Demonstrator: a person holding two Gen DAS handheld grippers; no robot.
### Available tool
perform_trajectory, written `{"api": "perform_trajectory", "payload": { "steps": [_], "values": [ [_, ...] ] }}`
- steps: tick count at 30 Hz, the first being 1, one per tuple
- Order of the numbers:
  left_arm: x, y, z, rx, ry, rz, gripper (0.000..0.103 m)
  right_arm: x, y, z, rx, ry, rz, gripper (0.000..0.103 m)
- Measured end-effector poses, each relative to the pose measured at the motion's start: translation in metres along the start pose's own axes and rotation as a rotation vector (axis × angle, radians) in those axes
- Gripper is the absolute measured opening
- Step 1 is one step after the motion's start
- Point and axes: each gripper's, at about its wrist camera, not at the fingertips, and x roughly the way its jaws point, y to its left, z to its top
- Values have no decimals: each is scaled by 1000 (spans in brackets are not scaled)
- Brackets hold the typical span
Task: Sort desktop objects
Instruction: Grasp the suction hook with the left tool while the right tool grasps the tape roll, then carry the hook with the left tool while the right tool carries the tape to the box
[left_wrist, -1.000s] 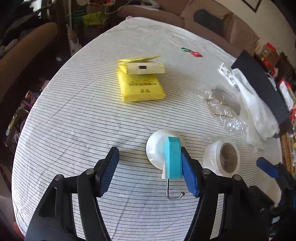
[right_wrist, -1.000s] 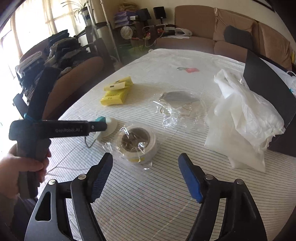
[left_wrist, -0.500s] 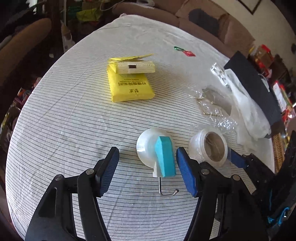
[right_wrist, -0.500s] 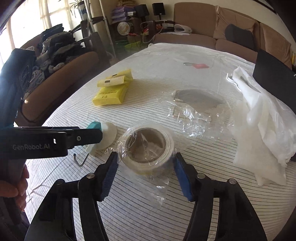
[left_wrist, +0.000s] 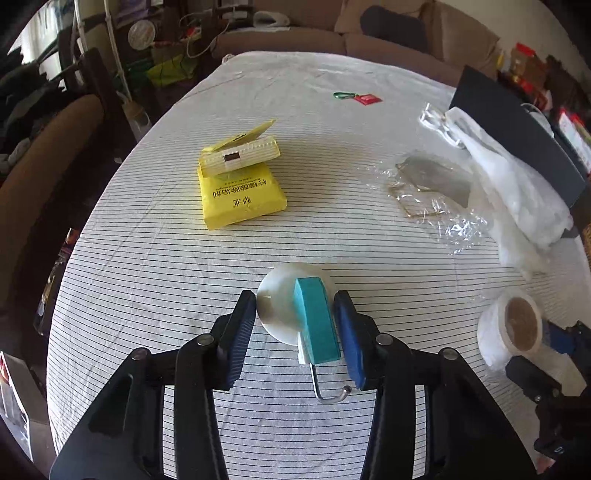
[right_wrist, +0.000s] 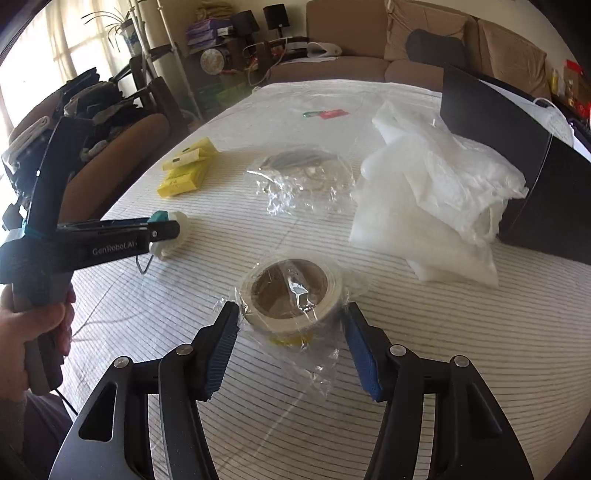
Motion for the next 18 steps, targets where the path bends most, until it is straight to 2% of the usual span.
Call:
{"api": "perform_trajectory", "payload": {
  "steps": [3, 6, 8, 13, 16, 18],
  "values": [
    [2, 4, 0, -41, 17, -42, 35, 7, -3, -1, 16, -28, -11, 74],
    [3, 4, 3, -52, 16, -40, 35, 18, -1, 2, 0, -25, -9, 73],
    [3, 4, 4, -54, 12, -37, 35, 20, 2, 5, -17, -33, -6, 64],
    [-3, 8, 8, -113, 5, -151, 35, 7, -3, 8, -34, -26, 35, 62],
    [-15, 12, 12, -158, -20, -253, 35, -10, -6, 6, -51, -40, 50, 61],
    [-25, 13, 15, -165, -44, -296, 35, -25, -10, 6, -48, -51, 63, 61]
  ]
}}
